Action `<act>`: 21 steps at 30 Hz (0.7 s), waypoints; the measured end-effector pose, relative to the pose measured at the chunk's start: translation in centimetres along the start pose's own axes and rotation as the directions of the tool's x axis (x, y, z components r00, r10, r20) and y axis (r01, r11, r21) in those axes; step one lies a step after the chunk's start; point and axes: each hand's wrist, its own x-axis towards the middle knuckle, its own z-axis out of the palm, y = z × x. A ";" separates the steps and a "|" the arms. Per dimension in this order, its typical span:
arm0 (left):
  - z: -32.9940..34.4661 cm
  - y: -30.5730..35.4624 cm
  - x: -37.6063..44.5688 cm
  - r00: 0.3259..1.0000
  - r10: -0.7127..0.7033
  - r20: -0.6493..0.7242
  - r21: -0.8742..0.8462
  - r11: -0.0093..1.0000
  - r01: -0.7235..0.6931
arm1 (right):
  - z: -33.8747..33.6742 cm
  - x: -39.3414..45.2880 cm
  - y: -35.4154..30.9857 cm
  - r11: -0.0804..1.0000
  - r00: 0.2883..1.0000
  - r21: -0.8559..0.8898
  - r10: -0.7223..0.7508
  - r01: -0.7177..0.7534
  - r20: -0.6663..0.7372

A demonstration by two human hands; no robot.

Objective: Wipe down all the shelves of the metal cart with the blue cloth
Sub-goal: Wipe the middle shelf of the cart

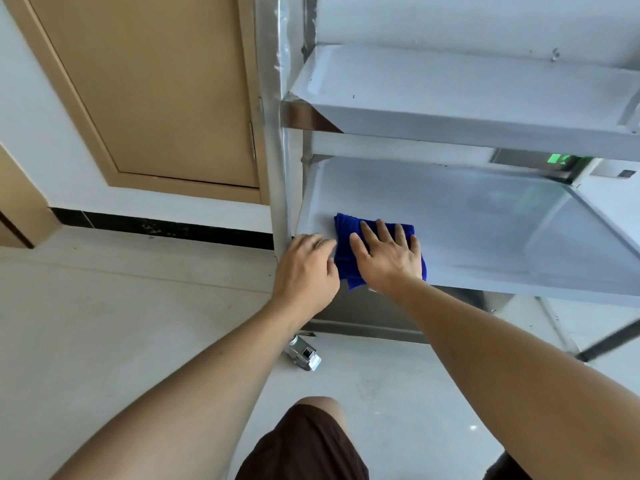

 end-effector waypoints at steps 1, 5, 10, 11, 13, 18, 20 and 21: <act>-0.2 -0.3 -0.6 1.000 -0.009 -0.029 -0.017 1.000 0.008 | 0.0 0.2 -0.5 1.000 0.999 -0.006 -0.018 0.018 0.034; -0.7 -1.5 -1.8 0.998 -0.008 -0.057 -0.030 1.000 0.006 | 0.2 1.5 -2.9 0.994 0.989 -0.015 -0.109 0.111 0.103; -0.3 -1.7 -2.0 0.998 -0.015 -0.054 -0.030 0.999 0.014 | 0.5 4.4 -4.1 0.982 0.970 -0.024 -0.183 0.189 0.158; 0.0 -1.6 -1.9 0.998 -0.021 -0.060 -0.023 1.000 0.019 | 0.6 5.1 -4.2 0.981 0.969 -0.023 -0.187 0.193 0.159; 0.4 -1.3 -1.7 0.997 -0.037 -0.072 0.000 0.999 0.037 | 0.9 6.8 -4.6 0.981 0.970 -0.020 -0.188 0.193 0.156; 1.4 -1.0 -0.7 0.995 -0.068 -0.069 0.068 0.995 0.072 | 1.3 10.4 -4.9 0.981 0.970 0.013 -0.193 0.193 0.146; 1.8 -0.7 -0.4 0.998 -0.060 -0.035 0.125 0.990 0.064 | 1.4 11.5 -4.4 0.980 0.970 0.032 -0.200 0.197 0.135; 2.0 -0.4 -0.1 0.998 -0.060 -0.019 0.153 0.986 0.063 | 1.3 11.9 -4.1 0.979 0.971 0.035 -0.203 0.200 0.130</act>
